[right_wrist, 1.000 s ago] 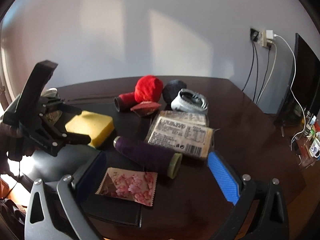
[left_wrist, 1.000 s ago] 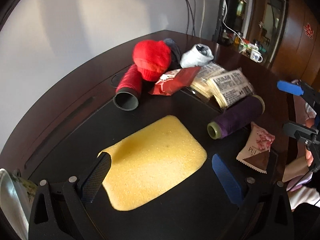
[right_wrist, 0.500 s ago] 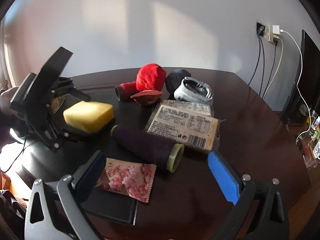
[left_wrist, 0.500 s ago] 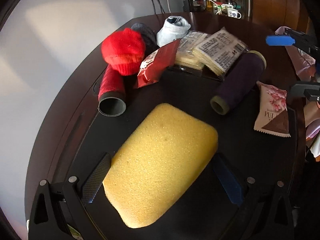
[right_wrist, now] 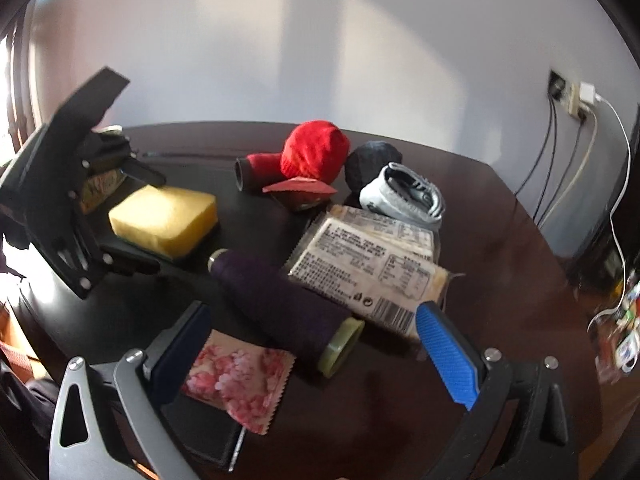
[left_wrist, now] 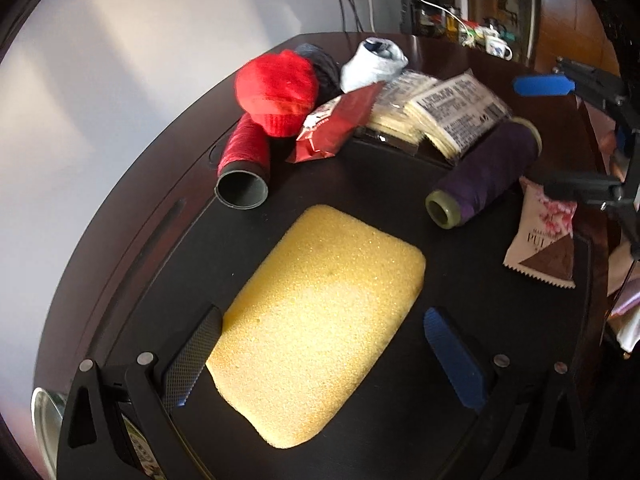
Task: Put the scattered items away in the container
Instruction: 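Reach the left gripper to the yellow sponge while the right gripper approaches the purple spool, then close the left gripper on the yellow sponge while the right gripper grasps the purple spool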
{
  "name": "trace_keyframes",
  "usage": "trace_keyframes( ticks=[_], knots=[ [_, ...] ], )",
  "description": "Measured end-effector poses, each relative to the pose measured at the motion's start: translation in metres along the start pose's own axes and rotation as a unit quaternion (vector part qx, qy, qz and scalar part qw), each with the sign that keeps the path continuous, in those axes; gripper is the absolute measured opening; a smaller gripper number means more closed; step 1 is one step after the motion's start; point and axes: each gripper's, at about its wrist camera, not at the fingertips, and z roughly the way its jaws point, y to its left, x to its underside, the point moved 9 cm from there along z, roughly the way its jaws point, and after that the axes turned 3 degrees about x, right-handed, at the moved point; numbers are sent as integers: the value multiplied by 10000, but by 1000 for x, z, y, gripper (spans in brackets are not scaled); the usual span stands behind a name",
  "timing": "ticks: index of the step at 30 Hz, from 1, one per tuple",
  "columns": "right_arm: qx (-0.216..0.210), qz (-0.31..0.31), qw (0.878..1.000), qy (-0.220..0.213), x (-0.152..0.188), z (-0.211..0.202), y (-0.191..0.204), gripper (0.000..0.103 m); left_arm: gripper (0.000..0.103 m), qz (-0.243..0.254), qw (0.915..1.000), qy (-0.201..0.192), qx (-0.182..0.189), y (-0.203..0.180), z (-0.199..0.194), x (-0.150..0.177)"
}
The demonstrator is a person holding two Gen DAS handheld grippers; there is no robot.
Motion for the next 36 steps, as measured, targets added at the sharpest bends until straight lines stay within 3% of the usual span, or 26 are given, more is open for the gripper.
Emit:
trace_keyframes(
  ticks=[5,9,10,14,16,19,24,30,36],
  knots=[
    [25,-516,9984,218,2,13,6,87,100,-195,9998,-21,-78,4,2,-1],
    [-65,-787,9961,383,5,20,12,80,91,-206,9997,-37,-81,1,-1,-3],
    [-112,-798,9958,439,5,22,13,71,89,-263,9996,-54,-44,1,-1,-4],
    [-489,-567,9935,852,8,27,15,59,85,-440,9989,-129,-59,2,-1,-8],
    [-748,-347,9912,1034,10,29,15,47,80,-485,9986,-195,-26,-1,-2,-12],
    [-1190,94,9855,1202,11,32,15,45,75,-575,9980,-276,1,-1,-3,-15],
    [-1486,421,9818,1106,8,33,17,41,66,-778,9960,-425,76,1,-10,-17],
    [-1572,740,9822,712,-3,19,11,39,54,-1117,9919,-607,71,13,-20,-18],
    [-1588,915,9811,617,-2,12,7,38,45,-1248,9894,-738,49,17,-30,-18]
  ],
)
